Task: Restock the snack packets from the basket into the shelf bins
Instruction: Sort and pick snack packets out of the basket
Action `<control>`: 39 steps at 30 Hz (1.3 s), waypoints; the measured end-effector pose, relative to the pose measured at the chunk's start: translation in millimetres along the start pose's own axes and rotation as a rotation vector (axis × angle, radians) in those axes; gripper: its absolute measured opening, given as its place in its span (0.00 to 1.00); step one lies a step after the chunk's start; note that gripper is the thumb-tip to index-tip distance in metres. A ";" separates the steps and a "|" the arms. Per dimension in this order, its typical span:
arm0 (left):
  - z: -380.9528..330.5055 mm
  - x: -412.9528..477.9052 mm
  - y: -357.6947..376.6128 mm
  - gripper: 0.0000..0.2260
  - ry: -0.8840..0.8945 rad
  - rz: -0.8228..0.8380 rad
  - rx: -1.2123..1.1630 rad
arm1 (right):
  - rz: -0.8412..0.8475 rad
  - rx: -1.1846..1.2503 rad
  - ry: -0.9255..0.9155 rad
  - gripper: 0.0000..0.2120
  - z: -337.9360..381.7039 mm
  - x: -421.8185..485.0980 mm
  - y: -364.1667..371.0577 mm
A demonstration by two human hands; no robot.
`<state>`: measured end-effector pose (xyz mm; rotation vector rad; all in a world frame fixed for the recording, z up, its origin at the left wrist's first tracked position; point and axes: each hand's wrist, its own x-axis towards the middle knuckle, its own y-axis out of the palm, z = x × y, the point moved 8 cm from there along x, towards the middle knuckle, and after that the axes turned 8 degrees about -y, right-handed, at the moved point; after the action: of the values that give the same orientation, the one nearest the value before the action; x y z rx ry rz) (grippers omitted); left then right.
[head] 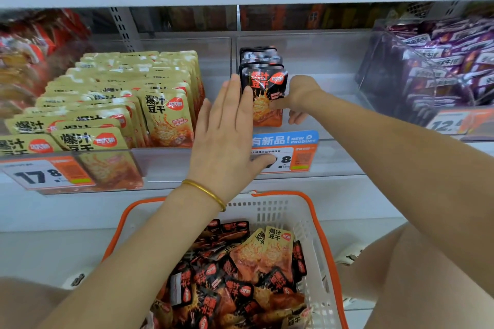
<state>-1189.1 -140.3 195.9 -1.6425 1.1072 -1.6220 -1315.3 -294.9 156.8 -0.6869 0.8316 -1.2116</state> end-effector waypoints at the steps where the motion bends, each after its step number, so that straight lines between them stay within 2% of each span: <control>1: -0.5 -0.7 -1.9 0.48 0.001 -0.001 -0.009 | -0.034 -0.048 -0.013 0.19 1.0 -3.3 -6.6; 5: -9.5 -17.5 -22.1 0.39 0.072 -0.077 -0.111 | -0.282 -0.224 -0.125 0.22 16.3 -36.0 -46.7; 7: -15.8 -37.9 -29.9 0.34 0.126 -0.123 -0.188 | -0.375 -0.192 -0.212 0.22 25.9 -77.8 -62.1; 9: -17.0 -62.9 -28.5 0.29 0.158 -0.145 -0.242 | -0.396 -0.069 -0.298 0.19 30.5 -136.1 -66.3; 12: -9.3 -98.2 -0.9 0.25 0.169 -0.066 -0.252 | -0.250 0.124 -0.358 0.17 23.8 -193.8 -31.7; 15: 0.0 -129.4 41.1 0.21 0.159 0.102 -0.248 | 0.081 -0.044 -0.340 0.16 5.0 -185.2 57.6; 18: 11.0 -149.3 82.6 0.22 0.112 0.304 -0.207 | 0.404 -0.257 -0.358 0.14 -31.6 -155.3 166.1; 20: 17.1 -157.5 100.8 0.23 0.087 0.414 -0.199 | 0.532 -0.295 -0.317 0.11 -76.4 -136.7 231.8; 23: 24.0 -166.0 116.1 0.23 0.050 0.519 -0.202 | 0.695 -0.317 -0.130 0.11 -151.4 -139.1 303.7; 24: 26.1 -168.4 120.6 0.23 0.044 0.542 -0.203 | 0.720 -0.306 -0.081 0.07 -169.4 -144.6 319.6; 25: 27.8 -170.3 124.5 0.23 0.042 0.562 -0.201 | 0.719 -0.279 -0.030 0.13 -181.8 -149.6 329.0; 26: 29.0 -171.4 127.7 0.22 0.040 0.574 -0.200 | 0.715 -0.251 0.009 0.25 -192.6 -152.2 338.0; 27: 29.9 -172.2 130.5 0.21 0.036 0.582 -0.198 | 0.699 -0.198 0.048 0.32 -196.4 -153.9 341.5; 28: 30.5 -172.9 132.9 0.20 0.032 0.580 -0.203 | 0.667 -0.132 0.077 0.35 -199.8 -153.5 345.4; 30: 31.0 -174.7 137.4 0.19 0.023 0.594 -0.221 | 0.625 -0.028 0.133 0.33 -198.8 -151.9 349.3; 31: 31.2 -175.3 139.0 0.19 0.021 0.605 -0.224 | 0.629 -0.015 0.146 0.28 -198.2 -152.0 350.9; 33: 32.7 -174.8 140.8 0.19 0.019 0.610 -0.227 | 0.661 -0.052 0.141 0.09 -195.0 -154.8 352.6; 34: 33.5 -174.6 141.4 0.19 0.016 0.610 -0.232 | 0.651 -0.066 0.120 0.04 -193.4 -153.4 352.8; 36: 35.3 -174.3 141.8 0.20 0.008 0.602 -0.237 | 0.607 -0.065 0.080 0.13 -185.6 -144.7 345.6; 39: 36.2 -173.1 141.9 0.21 -0.011 0.610 -0.254 | 0.534 -0.019 -0.097 0.14 -146.8 -126.4 311.3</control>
<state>-1162.5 -67.2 -17.1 -1.2681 1.6612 -1.1071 -1295.4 -104.8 -156.1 -0.4897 0.8754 -0.6853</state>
